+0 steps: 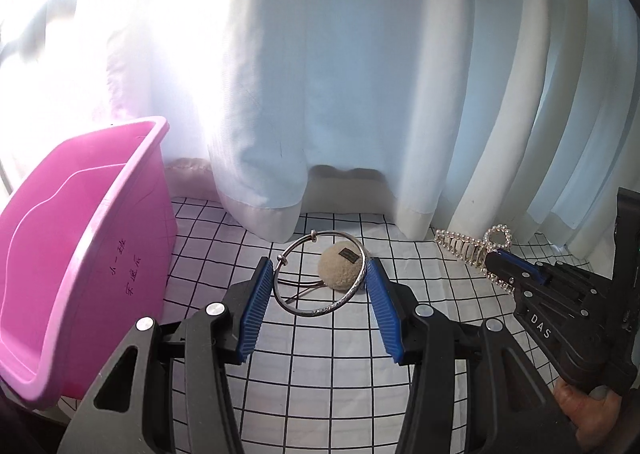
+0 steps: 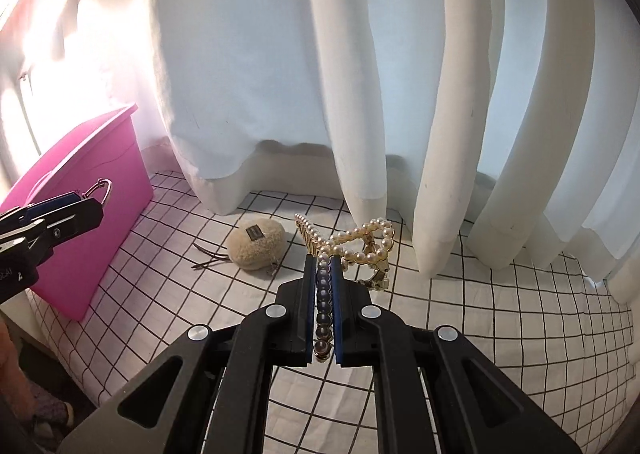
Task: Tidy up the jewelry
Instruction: 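Carry both items over the tub and open both tools to drop them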
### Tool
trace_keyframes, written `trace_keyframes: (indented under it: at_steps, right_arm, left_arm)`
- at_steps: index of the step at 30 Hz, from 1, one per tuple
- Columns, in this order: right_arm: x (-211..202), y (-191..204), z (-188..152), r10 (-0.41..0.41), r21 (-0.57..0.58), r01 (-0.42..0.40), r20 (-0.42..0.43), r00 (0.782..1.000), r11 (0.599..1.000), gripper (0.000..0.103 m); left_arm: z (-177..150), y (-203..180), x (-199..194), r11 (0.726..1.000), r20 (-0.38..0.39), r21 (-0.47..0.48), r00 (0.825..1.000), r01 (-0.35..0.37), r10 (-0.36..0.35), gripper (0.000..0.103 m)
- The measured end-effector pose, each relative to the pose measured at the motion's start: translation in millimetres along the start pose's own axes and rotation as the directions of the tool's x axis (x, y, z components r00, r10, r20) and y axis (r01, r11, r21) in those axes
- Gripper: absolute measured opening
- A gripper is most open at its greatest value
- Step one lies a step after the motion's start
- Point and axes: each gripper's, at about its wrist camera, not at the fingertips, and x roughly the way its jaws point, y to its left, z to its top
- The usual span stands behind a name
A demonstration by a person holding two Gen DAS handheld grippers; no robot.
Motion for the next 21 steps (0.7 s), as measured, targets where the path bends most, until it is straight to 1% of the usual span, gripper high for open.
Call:
trace_keyframes:
  at_steps: [4,8,11,15,17,19,21]
  right_arm:
    - [-12,23,32,0.087,-0.049,-0.085,0.052,0.995,0.995,0.007]
    - [-18,54,62,0.193,-0.105,-0.183,0.089,0.977,0.978,0.007]
    - [-18,85,83,0.284,-0.143,-0.269,0.101,0.953,0.952,0.007]
    - [-14,137,111,0.410,-0.196,-0.387,0.094,0.907,0.901,0.007]
    - [-8,165,124,0.453,-0.223,-0.426,0.082,0.888,0.877,0.007]
    - [1,193,135,0.500,-0.244,-0.474,0.053,0.864,0.846,0.007]
    - [9,220,145,0.530,-0.270,-0.506,0.020,0.848,0.819,0.007]
  left_arm:
    - [14,17,-28,0.998,0.040,-0.058,0.998,-0.037,0.040,0.047]
    - [26,42,-56,0.988,0.086,-0.121,0.990,-0.098,0.108,0.047]
    - [33,65,-77,0.975,0.117,-0.161,0.977,-0.156,0.176,0.047]
    - [38,103,-100,0.950,0.139,-0.210,0.955,-0.231,0.263,0.047]
    - [38,124,-106,0.934,0.125,-0.234,0.944,-0.270,0.305,0.047]
    - [36,146,-110,0.917,0.103,-0.258,0.935,-0.305,0.340,0.047]
    - [31,168,-112,0.898,0.078,-0.281,0.924,-0.339,0.373,0.047]
